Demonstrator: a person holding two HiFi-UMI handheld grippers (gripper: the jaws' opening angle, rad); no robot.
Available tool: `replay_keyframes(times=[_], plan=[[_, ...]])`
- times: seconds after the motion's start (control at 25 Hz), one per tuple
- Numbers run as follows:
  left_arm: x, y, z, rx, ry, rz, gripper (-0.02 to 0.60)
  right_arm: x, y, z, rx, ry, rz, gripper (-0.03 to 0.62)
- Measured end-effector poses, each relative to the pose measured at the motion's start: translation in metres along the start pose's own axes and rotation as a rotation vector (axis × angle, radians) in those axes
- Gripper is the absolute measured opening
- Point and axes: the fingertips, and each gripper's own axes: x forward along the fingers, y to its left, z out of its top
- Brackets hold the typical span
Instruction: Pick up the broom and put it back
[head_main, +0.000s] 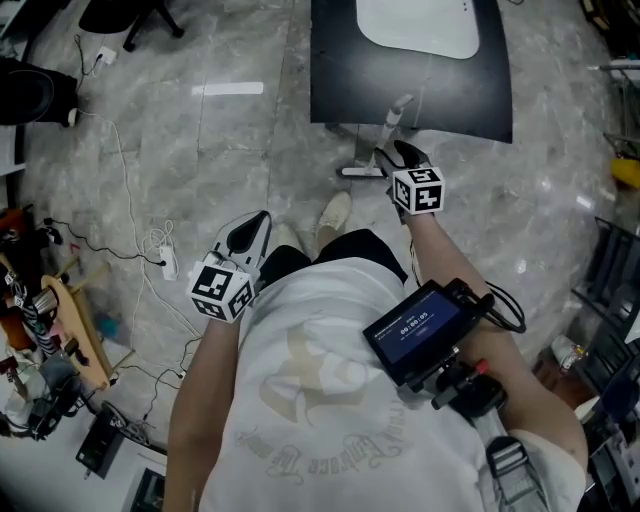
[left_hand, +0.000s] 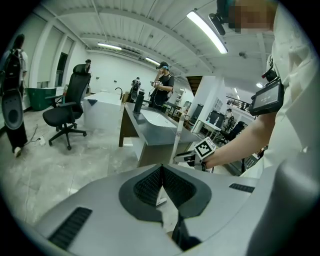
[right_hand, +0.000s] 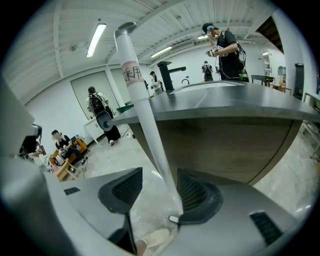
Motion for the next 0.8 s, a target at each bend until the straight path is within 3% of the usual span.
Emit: replay_keyframes(times=[0.32, 0.64, 0.8], plan=[[-0.011, 0.005, -0.023, -0.036, 0.031, 0.026, 0.012, 0.037, -0.004, -0.04, 0.022, 0.115, -0.003, 0.224], [-0.026, -0.01, -0.042, -0.075, 0.063, 0.064, 0.012, 0.054, -0.022, -0.059, 0.009, 0.162, -0.037, 0.222], [-0.028, -0.023, -0.049, -0.079, 0.079, 0.06, 0.012, 0.055, -0.028, -0.059, -0.005, 0.157, -0.048, 0.182]])
